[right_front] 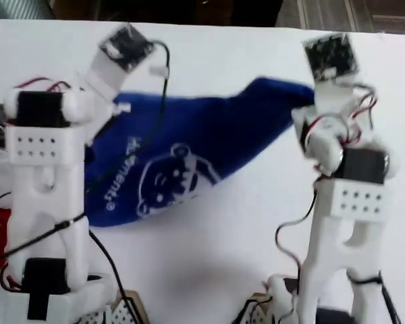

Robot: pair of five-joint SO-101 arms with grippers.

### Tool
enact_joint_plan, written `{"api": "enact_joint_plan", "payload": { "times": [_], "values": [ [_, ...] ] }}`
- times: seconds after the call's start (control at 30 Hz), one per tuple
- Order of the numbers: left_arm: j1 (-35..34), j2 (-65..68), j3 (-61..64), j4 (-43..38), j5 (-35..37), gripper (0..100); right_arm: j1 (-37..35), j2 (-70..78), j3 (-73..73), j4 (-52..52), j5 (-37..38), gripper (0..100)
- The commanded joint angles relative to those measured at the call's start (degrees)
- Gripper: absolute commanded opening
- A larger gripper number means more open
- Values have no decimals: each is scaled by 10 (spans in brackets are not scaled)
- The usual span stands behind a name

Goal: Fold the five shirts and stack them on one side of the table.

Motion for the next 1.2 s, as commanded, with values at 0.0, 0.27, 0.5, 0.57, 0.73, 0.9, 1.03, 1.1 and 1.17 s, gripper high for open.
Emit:
{"api": "enact_joint_plan", "payload": {
  "times": [0.0, 0.27, 0.5, 0.57, 0.73, 0.9, 1.03, 1.1, 1.17],
  "values": [
    [-4, -22, -100, 5, 16, 26, 26, 63, -147, 29, -4, 19],
    [7, -22, -206, -9, 18, 26, 28, 116, -399, 109, 1, 19],
    [21, -18, -244, 24, 18, 26, 24, 130, -461, 200, 1, 19],
    [21, -14, -218, 58, 14, 26, 21, 131, -458, 239, 1, 19],
    [18, -5, -51, 87, 14, 26, -6, 126, -382, 313, 1, 19],
    [21, -4, 201, 54, 12, 26, -15, 124, -213, 324, 2, 20],
    [18, -4, 351, 2, 11, 26, -15, 95, -64, 304, 18, 21],
    [21, -4, 402, -12, 11, 26, -15, 35, 27, 262, 40, 21],
    [21, -4, 434, -20, 11, 26, -15, -50, 139, 211, 51, 21]
  ]
}}
